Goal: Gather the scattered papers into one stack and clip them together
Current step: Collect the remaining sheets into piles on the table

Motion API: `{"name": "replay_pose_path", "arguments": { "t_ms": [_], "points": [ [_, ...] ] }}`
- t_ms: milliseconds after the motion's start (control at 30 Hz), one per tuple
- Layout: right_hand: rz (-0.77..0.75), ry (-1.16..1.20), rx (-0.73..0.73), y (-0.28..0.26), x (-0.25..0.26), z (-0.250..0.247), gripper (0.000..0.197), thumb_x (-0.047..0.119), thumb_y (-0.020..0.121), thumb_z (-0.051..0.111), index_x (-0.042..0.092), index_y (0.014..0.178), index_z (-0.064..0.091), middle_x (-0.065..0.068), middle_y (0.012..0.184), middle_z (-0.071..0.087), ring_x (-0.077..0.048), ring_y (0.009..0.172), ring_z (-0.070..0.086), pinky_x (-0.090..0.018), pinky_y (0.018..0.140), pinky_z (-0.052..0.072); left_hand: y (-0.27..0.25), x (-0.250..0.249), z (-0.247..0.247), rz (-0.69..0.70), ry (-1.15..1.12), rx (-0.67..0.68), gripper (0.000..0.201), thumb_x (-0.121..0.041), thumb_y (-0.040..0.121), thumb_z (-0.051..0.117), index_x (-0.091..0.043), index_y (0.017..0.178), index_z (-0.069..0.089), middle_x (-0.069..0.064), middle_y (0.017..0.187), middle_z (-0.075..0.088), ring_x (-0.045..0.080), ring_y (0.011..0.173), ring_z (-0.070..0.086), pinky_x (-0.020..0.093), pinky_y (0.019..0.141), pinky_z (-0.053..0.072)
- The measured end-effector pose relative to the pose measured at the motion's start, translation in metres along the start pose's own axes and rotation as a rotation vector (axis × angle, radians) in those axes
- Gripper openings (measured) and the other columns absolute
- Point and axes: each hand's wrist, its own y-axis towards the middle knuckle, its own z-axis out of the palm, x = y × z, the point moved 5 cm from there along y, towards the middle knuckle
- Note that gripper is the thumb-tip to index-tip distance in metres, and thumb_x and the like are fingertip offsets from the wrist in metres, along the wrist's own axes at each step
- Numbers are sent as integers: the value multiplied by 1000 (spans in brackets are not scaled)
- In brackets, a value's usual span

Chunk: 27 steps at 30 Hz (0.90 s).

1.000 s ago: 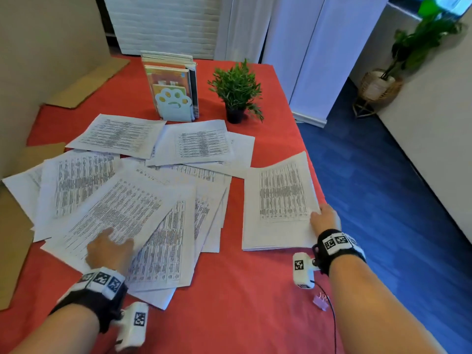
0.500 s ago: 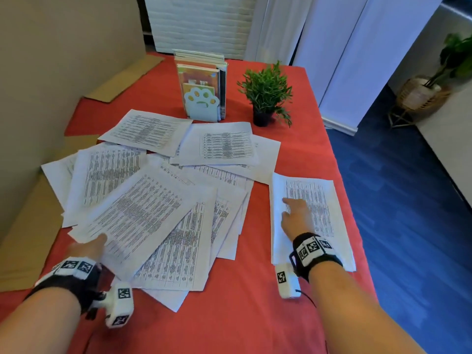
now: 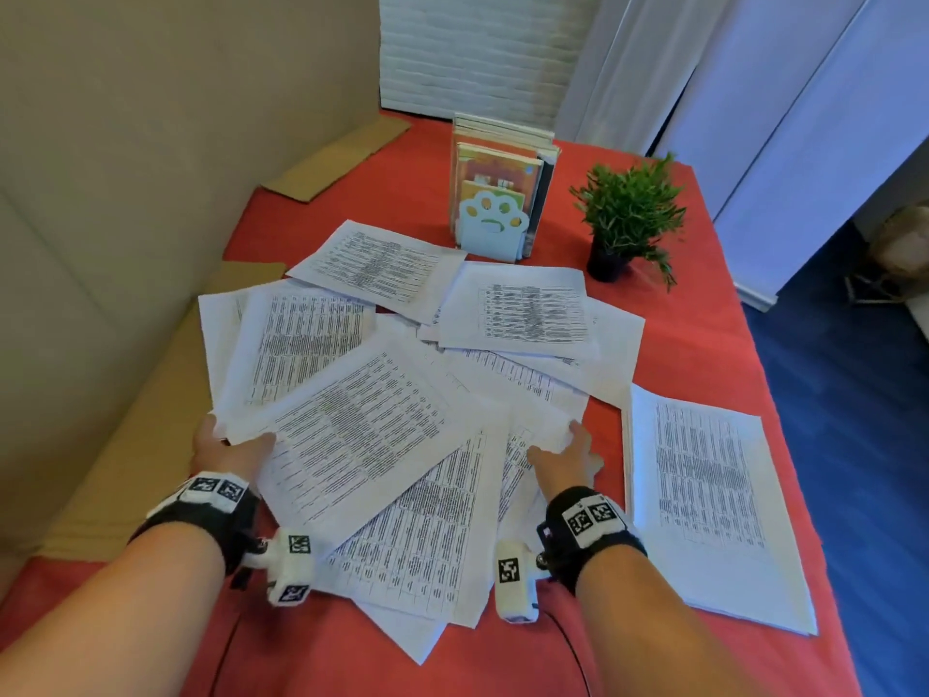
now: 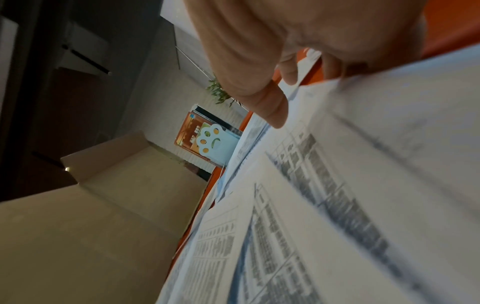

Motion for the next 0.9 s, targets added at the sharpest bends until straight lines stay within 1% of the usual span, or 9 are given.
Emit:
{"name": "replay_pose_path", "arguments": {
  "t_ms": [67, 100, 233, 367, 500, 600, 733, 833, 900],
  "points": [
    [-61, -22, 67, -1, 5, 11, 73, 1, 82, 54, 26, 145, 27, -13, 144, 28, -33, 121, 47, -32, 90, 43, 7, -3, 5, 39, 13, 58, 77, -12, 80, 69, -26, 145, 29, 4, 150, 35, 29, 131, 43, 45, 108, 38],
    [-104, -51, 98, -2, 7, 16, 73, -4, 82, 50, 26, 145, 28, -11, 146, 30, -31, 125, 45, -29, 92, 42, 10, -5, 9, 55, 5, 96, 73, -9, 82, 67, -24, 145, 32, 4, 151, 34, 29, 132, 42, 44, 107, 38],
    [-189, -244, 164, -6, 10, 25, 72, -10, 82, 39, 21, 146, 32, -7, 150, 31, -25, 136, 37, -27, 105, 33, 17, -7, 12, 72, 27, 193, 69, -2, 83, 65, -21, 143, 37, 7, 147, 40, 31, 127, 48, 44, 103, 42],
    [-237, -368, 194, -11, 8, 26, 74, -11, 80, 40, 24, 145, 35, -7, 153, 30, -24, 137, 37, -27, 110, 29, 11, 0, 2, 139, 147, 230, 70, -1, 82, 65, -16, 144, 35, 8, 149, 39, 30, 131, 44, 40, 106, 38],
    [-283, -375, 226, -26, -2, 23, 71, -11, 82, 41, 23, 144, 36, -6, 149, 36, -24, 134, 40, -28, 109, 33, -14, 21, -11, 167, 158, 282, 68, 1, 85, 61, -17, 145, 34, 11, 146, 42, 31, 127, 47, 38, 100, 41],
    [-276, -361, 229, -39, -14, 17, 69, -10, 84, 40, 25, 143, 38, -1, 147, 38, -20, 132, 42, -21, 103, 31, -34, 46, -26, 157, 137, 265, 67, 2, 85, 60, -18, 144, 35, 11, 146, 42, 31, 127, 47, 43, 101, 42],
    [-280, -336, 250, -52, -31, 9, 64, -6, 86, 49, 27, 140, 42, 1, 144, 41, -18, 130, 43, -19, 100, 29, -53, 76, -44, 192, 231, 210, 66, 1, 84, 62, -13, 143, 36, 15, 148, 36, 30, 133, 39, 39, 105, 34],
    [-241, -326, 208, -57, -41, 1, 55, -4, 86, 50, 24, 134, 51, -4, 143, 37, -23, 130, 43, -23, 101, 33, -64, 92, -58, 160, 312, 138, 63, -1, 80, 64, -14, 138, 44, 19, 144, 31, 36, 125, 44, 42, 108, 37],
    [-254, -422, 21, -63, -40, -9, 42, 0, 87, 50, 20, 123, 61, -8, 142, 36, -31, 128, 42, -34, 103, 36, -74, 96, -67, 172, 434, 30, 58, -6, 75, 67, -17, 131, 52, 14, 147, 19, 40, 125, 39, 46, 109, 36]
  ]
}}
